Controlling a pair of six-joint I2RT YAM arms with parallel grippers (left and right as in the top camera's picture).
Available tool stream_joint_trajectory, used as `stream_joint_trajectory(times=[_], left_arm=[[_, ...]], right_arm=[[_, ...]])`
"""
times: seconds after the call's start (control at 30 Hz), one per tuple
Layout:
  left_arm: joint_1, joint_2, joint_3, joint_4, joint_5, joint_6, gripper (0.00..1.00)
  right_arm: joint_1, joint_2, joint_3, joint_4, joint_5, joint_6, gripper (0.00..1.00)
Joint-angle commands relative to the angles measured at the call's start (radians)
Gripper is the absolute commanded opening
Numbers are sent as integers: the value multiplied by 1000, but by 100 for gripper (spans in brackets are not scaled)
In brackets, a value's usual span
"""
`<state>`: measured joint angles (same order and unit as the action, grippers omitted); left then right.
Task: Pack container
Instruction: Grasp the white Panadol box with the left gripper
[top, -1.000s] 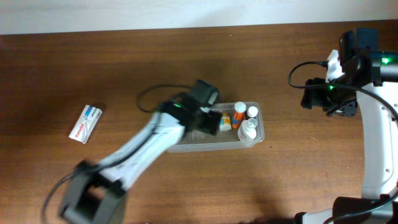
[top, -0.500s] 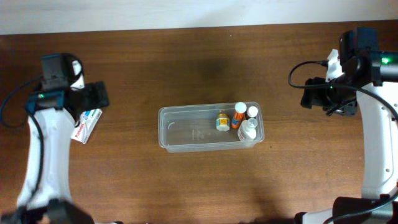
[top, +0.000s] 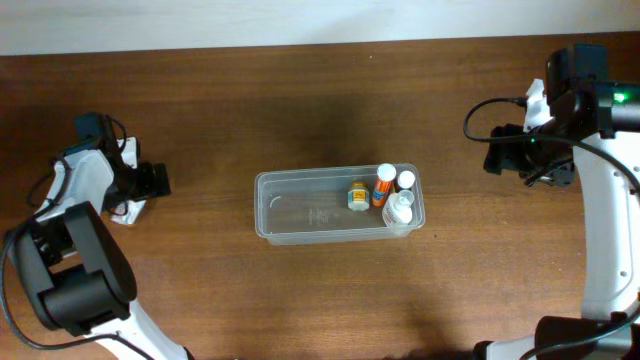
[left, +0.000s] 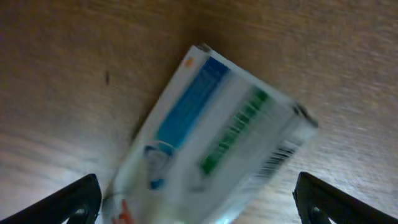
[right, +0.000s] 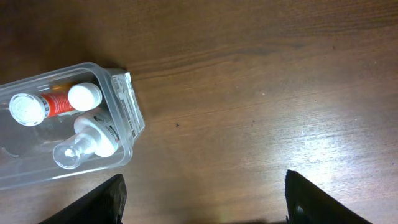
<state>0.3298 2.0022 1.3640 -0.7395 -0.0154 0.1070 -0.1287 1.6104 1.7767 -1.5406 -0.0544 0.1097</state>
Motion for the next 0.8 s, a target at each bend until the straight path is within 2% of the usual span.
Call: stream_joint_trajectory(times=[0.0, 0.27, 0.37, 0.47, 0.63, 0.77], left_arm=[[0, 51, -4, 3, -6, 23, 99], [0, 53, -4, -5, -5, 22, 98], [0, 53, -4, -9, 25, 21, 89], [0, 53, -4, -10, 50, 22, 72], [-1, 53, -3, -31, 68, 21, 53], [-5, 42, 0, -47, 106, 13, 44]], right_arm=[[-3, 1, -5, 0, -13, -2, 73], [-3, 1, -5, 1, -13, -2, 73], [-3, 1, -5, 0, -13, -2, 73], [-3, 1, -5, 0, -13, -2, 73], [-3, 1, -5, 0, -13, -2, 73], [-3, 1, -5, 0, -13, -2, 73]])
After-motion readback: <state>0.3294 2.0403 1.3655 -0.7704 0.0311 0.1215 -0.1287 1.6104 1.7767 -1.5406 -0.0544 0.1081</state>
